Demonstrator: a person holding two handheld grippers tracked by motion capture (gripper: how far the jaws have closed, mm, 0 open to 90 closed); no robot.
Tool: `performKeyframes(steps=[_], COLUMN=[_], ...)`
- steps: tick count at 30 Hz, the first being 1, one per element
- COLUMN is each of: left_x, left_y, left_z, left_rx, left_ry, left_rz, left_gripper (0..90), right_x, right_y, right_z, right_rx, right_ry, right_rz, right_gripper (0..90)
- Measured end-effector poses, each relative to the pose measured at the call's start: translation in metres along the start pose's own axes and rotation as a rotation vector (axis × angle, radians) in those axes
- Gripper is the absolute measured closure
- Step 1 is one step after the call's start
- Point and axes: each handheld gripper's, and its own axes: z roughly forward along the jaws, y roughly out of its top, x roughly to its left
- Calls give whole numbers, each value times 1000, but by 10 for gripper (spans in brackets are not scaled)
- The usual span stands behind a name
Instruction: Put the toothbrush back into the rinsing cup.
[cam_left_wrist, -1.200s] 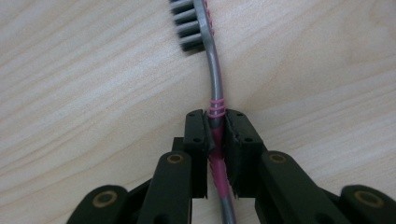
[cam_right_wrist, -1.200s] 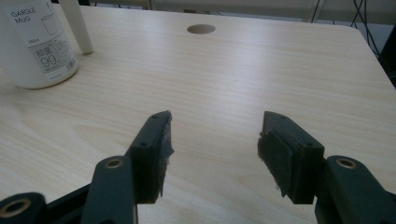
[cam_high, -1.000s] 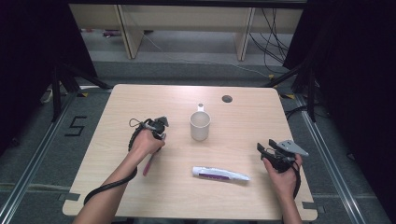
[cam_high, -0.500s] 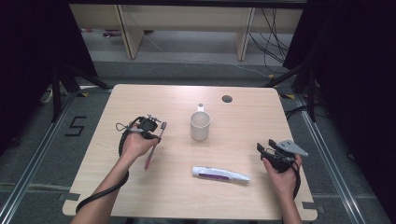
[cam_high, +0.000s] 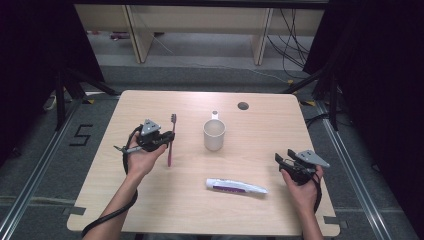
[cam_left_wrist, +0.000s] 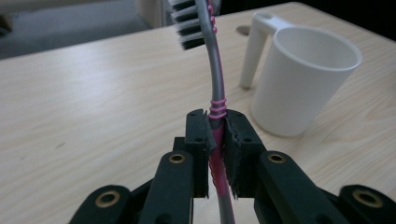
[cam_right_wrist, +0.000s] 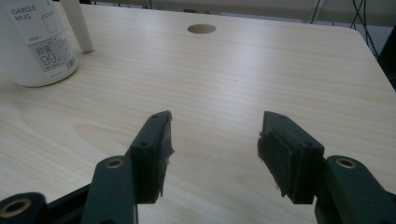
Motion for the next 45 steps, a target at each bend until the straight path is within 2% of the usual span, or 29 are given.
performKeyframes(steps=[2, 3, 5, 6, 7, 8, 9, 10, 13, 14, 15, 19, 20, 23, 25, 26, 28, 29, 30, 31, 33, 36, 37, 40, 42, 43, 45], left_x=[-1, -1, -4, -4, -5, -5, -7, -7, -11, -11, -11, -13, -14, -17, -19, -20, -23, -24, -25, -25, -26, -27, -26, -26, -25, -25, -25], left_y=[0, 0, 2, 2, 3, 3, 5, 5, 8, 8, 10, 14, 16, 19, 21, 22, 24, 26, 27, 27, 30, 32, 35, 40, 42, 43, 44], left_z=[-1, -1, -2, -2, -2, -2, -3, -3, -3, -3, -2, -1, -1, 0, 2, 2, 3, 4, 5, 5, 6, 6, 6, 7, 8, 8, 9], left_rx=[-55, -55, -133, -133, -166, -166, -214, -214, -278, -278, -299, -318, -324, -331, -340, -342, -349, -357, -363, -363, -379, -394, -419, -434, -443, -445, -449], left_ry=[4, 4, 8, 8, 2, 2, -8, -8, -28, -28, -39, -67, -78, -86, -90, -90, -92, -98, -99, -99, -98, -99, -95, -92, -94, -96, -99], left_rz=[16, 16, 27, 27, 27, 27, 44, 44, 58, 58, 63, 71, 94, 105, 114, 117, 126, 134, 134, 134, 142, 143, 166, 166, 167, 165, 162], left_gripper=[802, 802, 802, 802, 802, 802, 802, 802, 802, 802, 802, 802, 802, 802, 802, 802, 802, 802, 802, 803, 802, 802, 802, 802, 802, 802, 802], right_x=[0, 0, 0, 0, 1, 1, 1, 1, 0, 0, 0, 0, 0, 0, 1, 0, 3, 4, 1, 1, 4, 3, 5, 4, 5, 6, 3], right_y=[0, 0, 0, 0, 0, 0, 0, 0, 0, 0, 0, 0, 0, 0, 0, 0, 0, 0, 0, 0, 0, 0, 0, 0, 0, 0, 1], right_z=[0, 1, 1, 1, 1, 1, 0, 0, 0, 0, 0, 0, 0, -1, 0, 0, -1, -2, 0, 0, -1, -1, -2, -1, -1, -1, -1], right_rx=[-1, -2, -3, -3, 0, 0, 13, 13, -2, -2, -4, -2, -1, 5, 12, 4, 6, 24, 2, 0, 12, 16, 22, 19, 18, 12, 7], right_ry=[2, 5, 7, 7, 12, 12, 8, 8, 1, 1, 3, 5, 6, 2, 10, 4, 17, 9, 7, 4, 12, 12, 4, 4, 0, 0, -2], right_rz=[1, 13, 14, 14, 11, 11, 10, 10, -2, -2, 0, -3, -5, -11, 3, -17, 26, 40, -13, -17, 18, 9, 17, 7, 17, 14, -34], right_gripper=[442, 442, 442, 442, 442, 442, 442, 442, 444, 444, 444, 444, 444, 445, 445, 445, 444, 444, 444, 443, 443, 442, 442, 442, 443, 442, 442])
